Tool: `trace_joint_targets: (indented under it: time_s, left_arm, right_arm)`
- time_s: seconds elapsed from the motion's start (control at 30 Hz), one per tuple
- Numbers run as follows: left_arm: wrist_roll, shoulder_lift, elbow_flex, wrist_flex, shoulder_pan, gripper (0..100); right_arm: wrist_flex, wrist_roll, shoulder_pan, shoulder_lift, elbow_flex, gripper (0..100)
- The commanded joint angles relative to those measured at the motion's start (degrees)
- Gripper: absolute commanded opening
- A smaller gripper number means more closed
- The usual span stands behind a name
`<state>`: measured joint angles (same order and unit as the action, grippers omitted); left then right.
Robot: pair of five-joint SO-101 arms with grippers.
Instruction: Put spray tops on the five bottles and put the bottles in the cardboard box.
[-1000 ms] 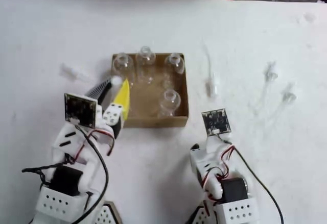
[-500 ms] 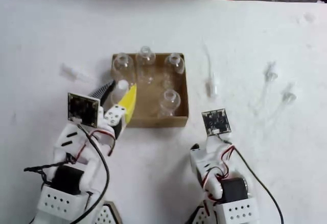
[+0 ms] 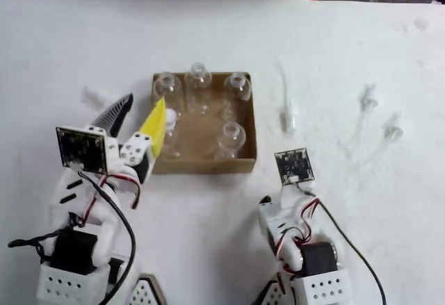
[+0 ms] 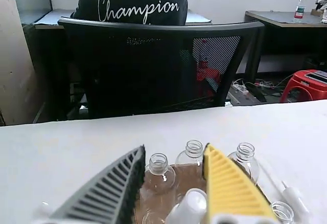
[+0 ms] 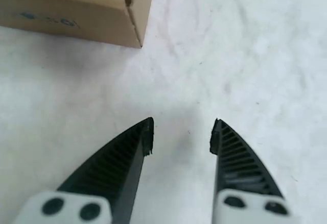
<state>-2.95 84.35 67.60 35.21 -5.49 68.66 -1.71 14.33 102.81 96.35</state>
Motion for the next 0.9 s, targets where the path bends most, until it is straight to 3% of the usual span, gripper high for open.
trace_joint_targets:
  time_s: [0.0, 0.2, 0.47, 0.67, 0.87]
  left_arm:
    - [0.8, 0.2, -3.3, 2.9, 0.1, 18]
    - [9.9, 0.1, -2.2, 6.2, -5.9, 18]
    - [9.9, -0.5, -1.5, 5.4, -5.3, 18]
    - [9.8, -10.5, -4.0, 3.1, -5.0, 18]
    - [7.1, -11.9, -4.9, 3.4, -5.3, 18]
  right_arm:
    - [0.3, -0.6, -0.4, 0.3, 0.5, 16.3]
    - [0.3, -0.6, -0.4, 0.3, 0.5, 16.3]
    - [0.3, -0.6, -0.4, 0.3, 0.5, 16.3]
    - [0.3, -0.6, -0.4, 0.3, 0.5, 16.3]
    - [0.3, -0.6, -0.4, 0.3, 0.5, 16.3]
